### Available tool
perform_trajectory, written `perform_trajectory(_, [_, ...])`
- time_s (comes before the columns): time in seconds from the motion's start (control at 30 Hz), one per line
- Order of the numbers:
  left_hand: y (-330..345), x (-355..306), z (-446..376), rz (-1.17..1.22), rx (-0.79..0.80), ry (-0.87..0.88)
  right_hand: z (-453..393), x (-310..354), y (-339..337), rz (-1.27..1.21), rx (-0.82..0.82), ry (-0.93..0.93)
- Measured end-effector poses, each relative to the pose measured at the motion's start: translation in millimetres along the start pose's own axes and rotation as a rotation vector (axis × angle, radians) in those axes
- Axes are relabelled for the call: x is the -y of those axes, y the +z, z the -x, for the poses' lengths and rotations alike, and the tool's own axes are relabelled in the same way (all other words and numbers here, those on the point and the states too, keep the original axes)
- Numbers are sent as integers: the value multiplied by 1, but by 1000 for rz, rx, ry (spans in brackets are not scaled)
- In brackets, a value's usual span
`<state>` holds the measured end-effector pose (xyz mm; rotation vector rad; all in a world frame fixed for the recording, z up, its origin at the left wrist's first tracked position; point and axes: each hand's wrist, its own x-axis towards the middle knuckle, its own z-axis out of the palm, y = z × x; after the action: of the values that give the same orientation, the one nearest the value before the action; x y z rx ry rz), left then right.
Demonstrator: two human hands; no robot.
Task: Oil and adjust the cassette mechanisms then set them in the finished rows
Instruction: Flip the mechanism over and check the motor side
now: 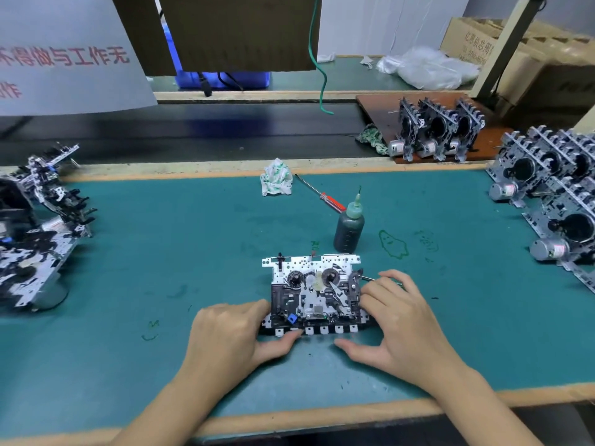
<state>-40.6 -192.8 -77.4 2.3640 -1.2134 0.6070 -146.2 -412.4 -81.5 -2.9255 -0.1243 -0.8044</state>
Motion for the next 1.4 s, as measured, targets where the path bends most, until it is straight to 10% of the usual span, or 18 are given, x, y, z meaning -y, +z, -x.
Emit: perform_trajectory(1.4, [-3, -10, -5, 167, 192, -161, 2, -1, -4, -56, 77, 27])
